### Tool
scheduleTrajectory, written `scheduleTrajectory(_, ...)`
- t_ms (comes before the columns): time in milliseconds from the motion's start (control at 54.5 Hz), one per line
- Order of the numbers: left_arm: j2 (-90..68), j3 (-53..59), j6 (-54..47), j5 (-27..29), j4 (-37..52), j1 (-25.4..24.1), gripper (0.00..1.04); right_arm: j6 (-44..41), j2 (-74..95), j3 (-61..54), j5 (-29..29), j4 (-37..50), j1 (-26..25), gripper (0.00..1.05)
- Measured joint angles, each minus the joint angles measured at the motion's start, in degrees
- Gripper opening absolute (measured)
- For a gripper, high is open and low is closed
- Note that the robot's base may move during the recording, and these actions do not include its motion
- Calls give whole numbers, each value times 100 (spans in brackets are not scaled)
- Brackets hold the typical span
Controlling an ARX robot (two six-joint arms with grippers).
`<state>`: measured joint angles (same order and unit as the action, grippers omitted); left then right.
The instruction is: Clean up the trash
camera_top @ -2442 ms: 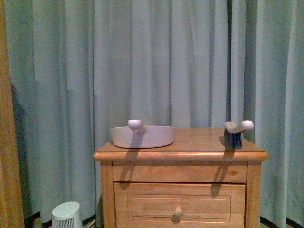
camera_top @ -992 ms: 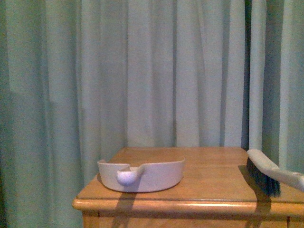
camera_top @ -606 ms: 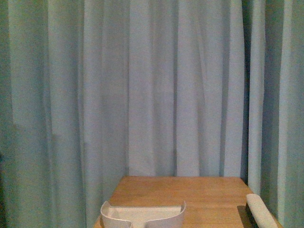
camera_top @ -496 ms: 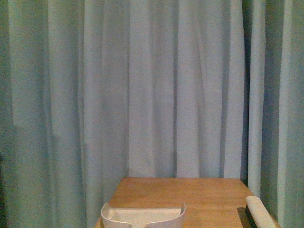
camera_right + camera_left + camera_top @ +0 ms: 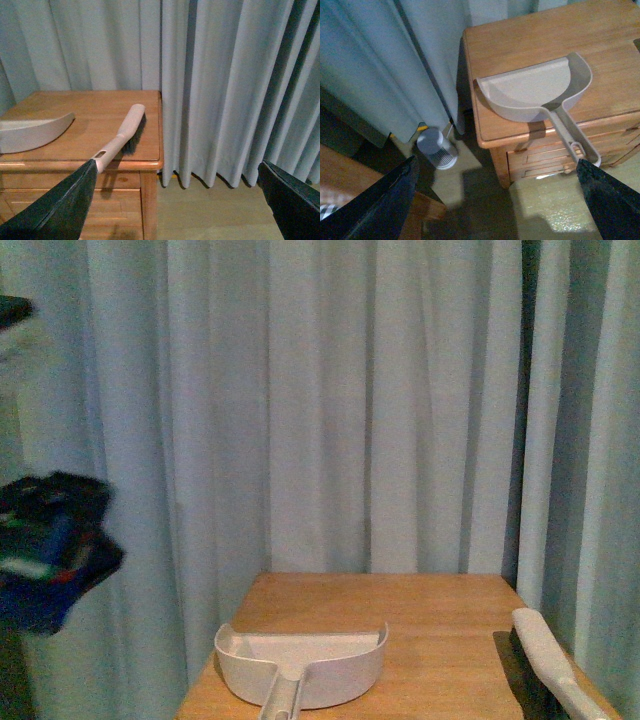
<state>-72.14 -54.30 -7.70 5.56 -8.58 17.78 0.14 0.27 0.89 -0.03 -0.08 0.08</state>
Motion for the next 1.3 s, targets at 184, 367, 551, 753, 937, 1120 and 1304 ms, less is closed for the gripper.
scheduleTrajectory(184,-1585,-1543,564,420,-560,573,97,0,0,0,0,0,0,97)
scheduleTrajectory(367,-2618,-2024,927,640,-579,1058,97,0,0,0,0,0,0,97)
scheduleTrajectory(551,-3377,-2079,1215,710,-566,1139,97,0,0,0,0,0,0,97)
scheduleTrajectory(753,-3781,-2293,1349,691,-516,1198,97,0,0,0,0,0,0,97)
scheduleTrajectory(937,-4131,-2516,1471,686,-522,1182,97,0,0,0,0,0,0,97)
scheduleTrajectory(1120,-4470,-2758,1429,791,-544,1137,97,0,0,0,0,0,0,97)
scheduleTrajectory(1304,-4684,-2894,1307,887,-586,1045,97,0,0,0,0,0,0,97)
